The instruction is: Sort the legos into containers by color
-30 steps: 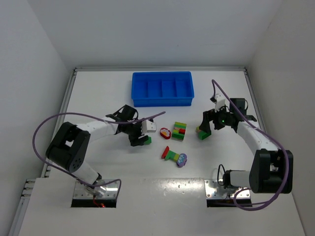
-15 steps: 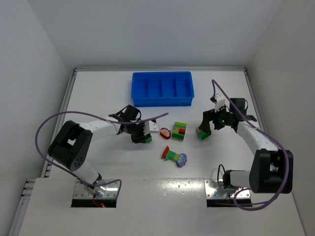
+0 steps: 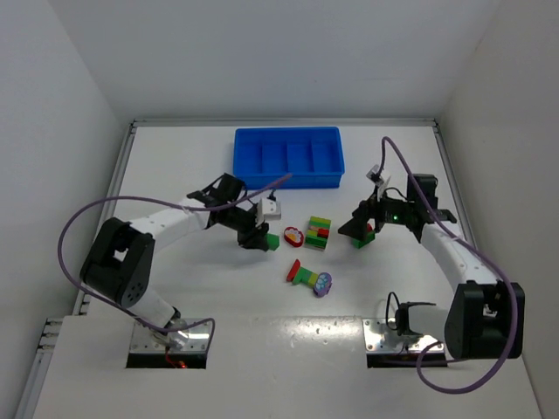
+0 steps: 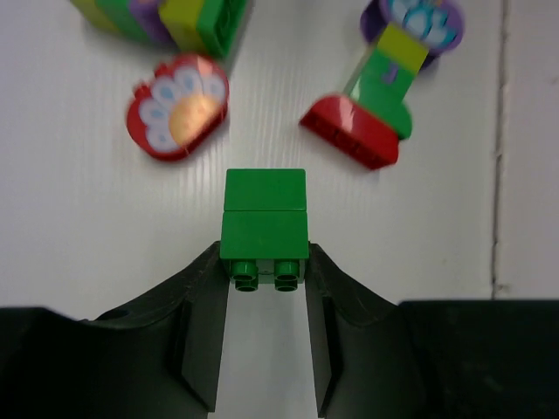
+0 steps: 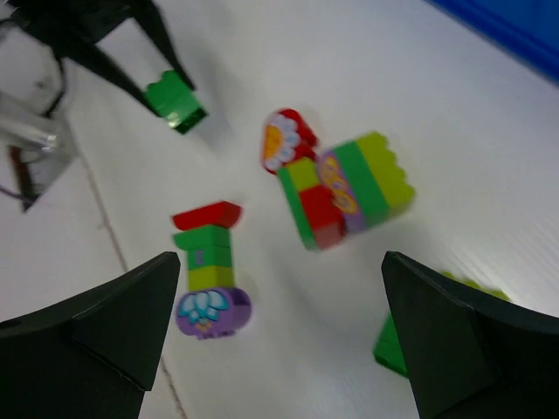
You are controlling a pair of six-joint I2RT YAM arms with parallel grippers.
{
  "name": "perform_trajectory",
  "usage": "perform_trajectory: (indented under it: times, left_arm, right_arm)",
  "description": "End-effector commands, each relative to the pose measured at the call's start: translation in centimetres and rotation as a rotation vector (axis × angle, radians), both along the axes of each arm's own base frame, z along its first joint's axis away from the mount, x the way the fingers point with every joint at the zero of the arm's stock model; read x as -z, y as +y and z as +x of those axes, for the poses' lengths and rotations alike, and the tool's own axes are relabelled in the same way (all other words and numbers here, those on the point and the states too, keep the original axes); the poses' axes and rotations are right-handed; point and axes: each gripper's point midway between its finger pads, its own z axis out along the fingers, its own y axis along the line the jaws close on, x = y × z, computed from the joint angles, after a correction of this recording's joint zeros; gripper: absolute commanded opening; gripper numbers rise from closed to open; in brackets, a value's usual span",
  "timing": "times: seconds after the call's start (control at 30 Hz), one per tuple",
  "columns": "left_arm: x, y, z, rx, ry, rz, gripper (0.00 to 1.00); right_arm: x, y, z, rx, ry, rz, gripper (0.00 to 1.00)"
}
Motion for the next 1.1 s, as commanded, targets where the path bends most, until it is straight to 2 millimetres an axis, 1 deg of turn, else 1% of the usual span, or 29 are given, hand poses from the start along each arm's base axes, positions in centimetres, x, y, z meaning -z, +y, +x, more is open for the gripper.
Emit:
perform_trajectory:
  times: [0.0,0.03,0.07,0.1,0.13,0.17,0.2,0.23,0.27,0.3,0.33,0.37,0.43,0.47,0.5,0.53,0.57,0.6,0.63,0.67,0.7,0.77,0.8,0.83,0.87,0.9,1.03,1.07]
  left_arm:
    - [-7.2,-3.0,-0.6,0.063,0.112,-0.241,0.08]
    - [-8.3,-3.6,-1.2,0.092,0.157,-0.290,0.08]
    - [-9.0,-3.9,-1.2,0.100,0.176,-0.312,0.08]
    - [-10.0,-4.3,-1.1,0.097,0.207,-0.331,0.08]
    - [-10.2,-4.6,-1.1,0.103,0.233,-0.345,0.08]
    - [-10.9,-4.9,-1.3,0.120,0.257,-0.371,0.08]
    - [-12.0,-5.1,-1.1,0.124,0.263,-0.390,0.08]
    - [-12.1,-5.4,-1.1,0.136,0.295,-0.405,0.08]
    - [-12.4,-5.6,-1.1,0.142,0.309,-0.415,0.08]
    - [-13.0,-5.8,-0.9,0.145,0.322,-0.427,0.08]
    - [-13.3,-5.9,-0.9,0.152,0.338,-0.436,0.08]
    - [-13.4,-6.0,-1.2,0.164,0.367,-0.450,0.08]
    - [-13.9,-6.3,-1.0,0.174,0.381,-0.464,0.08]
    - [-13.7,-6.3,-1.0,0.177,0.394,-0.466,0.08]
    - [-14.1,-6.2,-0.8,0.180,0.390,-0.479,0.08]
    - [-14.2,-6.2,-0.8,0.176,0.398,-0.478,0.08]
    - [-14.1,-6.3,-0.6,0.176,0.398,-0.478,0.08]
    - [-14.1,-6.3,-0.6,0.176,0.398,-0.478,0.08]
    - [-14.1,-6.3,-0.6,0.176,0.398,-0.478,0.08]
    - [-14.1,-6.3,-0.6,0.176,0.398,-0.478,0.08]
    - [-14.1,-6.3,-0.6,0.176,0.398,-0.478,0.08]
    - [-14.1,-6.2,-0.6,0.177,0.398,-0.476,0.08]
    - [-14.3,-6.3,-0.5,0.180,0.390,-0.479,0.08]
    - [-14.3,-6.3,-0.5,0.180,0.390,-0.479,0.08]
    - [-14.3,-6.3,-0.5,0.180,0.390,-0.479,0.08]
    - [-14.3,-6.3,-0.5,0.180,0.390,-0.479,0.08]
    - [-14.2,-6.3,-0.3,0.176,0.376,-0.473,0.08]
    - [-13.9,-6.3,-0.3,0.173,0.385,-0.470,0.08]
  right_arm:
    - [-5.0,3.6,-1.3,-0.233,-0.119,0.198,1.00]
    - [-5.8,4.0,-0.8,-0.265,-0.126,0.218,1.00]
    - [-6.1,4.6,-1.0,-0.291,-0.105,0.230,1.00]
    - [-7.1,4.9,-0.5,-0.316,-0.127,0.235,1.00]
    - [-7.4,5.4,-0.5,-0.341,-0.127,0.249,1.00]
    - [-7.2,6.1,-0.7,-0.365,-0.106,0.253,1.00]
    - [-7.8,6.5,-0.5,-0.382,-0.119,0.253,1.00]
    - [-7.8,7.0,-0.5,-0.399,-0.115,0.254,1.00]
    - [-8.2,7.9,-0.9,-0.435,-0.133,0.255,1.00]
    - [-8.3,8.3,-0.6,-0.444,-0.150,0.248,1.00]
    - [-8.4,8.8,-0.9,-0.462,-0.157,0.249,1.00]
    - [-8.1,9.2,-1.1,-0.474,-0.143,0.250,1.00]
    - [-8.3,10.4,-1.2,-0.517,-0.149,0.253,1.00]
    - [-8.5,10.8,-1.2,-0.530,-0.152,0.254,1.00]
    - [-8.1,11.5,-1.9,-0.553,-0.126,0.257,0.99]
    - [-7.9,11.7,-2.0,-0.564,-0.112,0.255,0.99]
    - [-8.1,12.1,-2.2,-0.581,-0.124,0.253,0.99]
    - [-7.6,12.5,-2.9,-0.601,-0.094,0.252,0.99]
    - [-7.9,12.6,-2.8,-0.602,-0.103,0.252,0.99]
    - [-7.5,12.9,-3.1,-0.613,-0.083,0.253,0.99]
    - [-7.4,12.9,-2.9,-0.604,-0.084,0.243,0.99]
    - [-6.6,13.5,-3.2,-0.617,-0.058,0.235,0.99]
    - [-6.9,13.5,-3.0,-0.618,-0.069,0.236,0.99]
    - [-6.4,13.8,-3.2,-0.627,-0.052,0.235,0.99]
    - [-6.8,13.9,-3.1,-0.627,-0.055,0.236,0.99]
    - [-6.4,13.9,-3.0,-0.626,-0.043,0.235,0.99]
    - [-6.4,14.9,-3.2,-0.655,-0.030,0.235,0.96]
    - [-6.7,15.0,-3.0,-0.656,-0.040,0.236,0.96]
